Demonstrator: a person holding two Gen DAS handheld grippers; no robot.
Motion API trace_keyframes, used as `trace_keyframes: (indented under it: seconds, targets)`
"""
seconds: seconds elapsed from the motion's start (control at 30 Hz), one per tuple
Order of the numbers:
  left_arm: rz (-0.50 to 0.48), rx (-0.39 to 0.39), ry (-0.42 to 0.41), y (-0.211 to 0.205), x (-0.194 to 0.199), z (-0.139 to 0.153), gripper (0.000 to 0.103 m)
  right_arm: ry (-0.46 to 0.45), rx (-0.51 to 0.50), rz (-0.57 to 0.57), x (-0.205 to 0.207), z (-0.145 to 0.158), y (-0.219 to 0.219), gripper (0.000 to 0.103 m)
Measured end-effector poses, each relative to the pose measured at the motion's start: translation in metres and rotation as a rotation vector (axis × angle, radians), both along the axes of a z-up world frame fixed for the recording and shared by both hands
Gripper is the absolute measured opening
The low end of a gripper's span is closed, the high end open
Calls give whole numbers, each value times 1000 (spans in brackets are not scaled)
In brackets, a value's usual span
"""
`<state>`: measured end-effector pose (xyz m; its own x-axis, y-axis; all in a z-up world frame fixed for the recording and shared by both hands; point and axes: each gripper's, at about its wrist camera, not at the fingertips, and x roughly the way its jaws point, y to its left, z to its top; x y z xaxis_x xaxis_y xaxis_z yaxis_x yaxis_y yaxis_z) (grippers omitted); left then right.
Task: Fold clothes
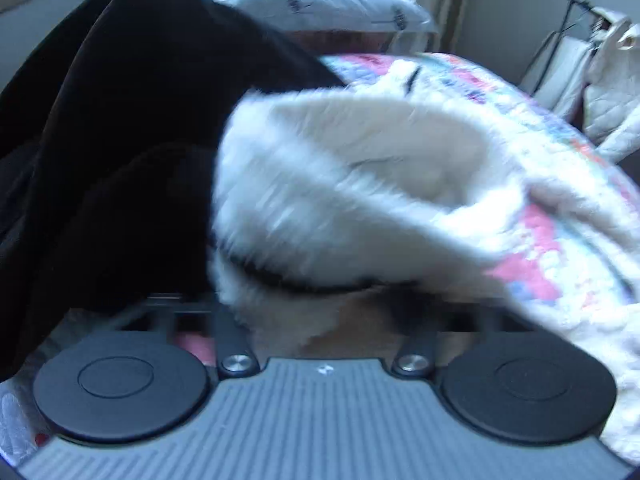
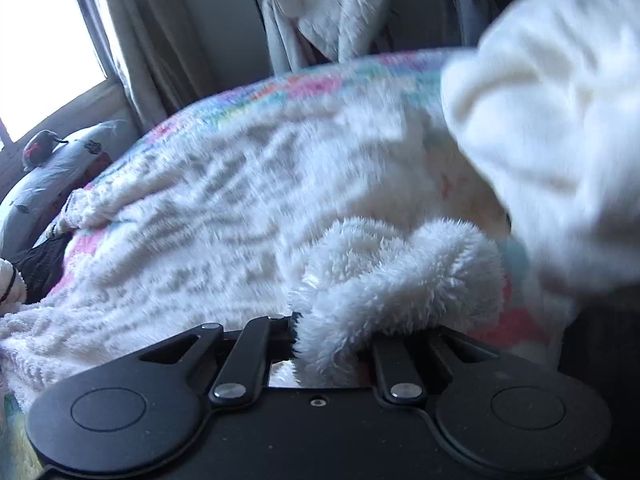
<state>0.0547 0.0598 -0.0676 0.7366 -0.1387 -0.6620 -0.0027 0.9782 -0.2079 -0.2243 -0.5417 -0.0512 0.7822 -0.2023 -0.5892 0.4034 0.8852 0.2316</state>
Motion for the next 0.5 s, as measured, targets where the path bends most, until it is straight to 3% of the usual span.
trace_keyframes:
  seconds: [0.13, 0.23, 0.3, 0.4, 0.5]
  targets:
    - [42, 25, -145, 9, -45, 47, 11, -26, -93, -70, -43, 46, 2, 11]
    - [95, -22, -181, 27, -72, 68, 9, 62, -95, -133, -67, 37, -2, 11]
    - [95, -41, -172, 33, -76, 71, 9, 92, -18, -151, -72, 22, -11, 11]
    - [61, -28, -148, 25, -63, 73, 9, 60, 65, -122, -49, 21, -23, 11]
    - [11, -17, -165, 4, -37, 86, 9, 32, 24, -72, -7, 36, -26, 11]
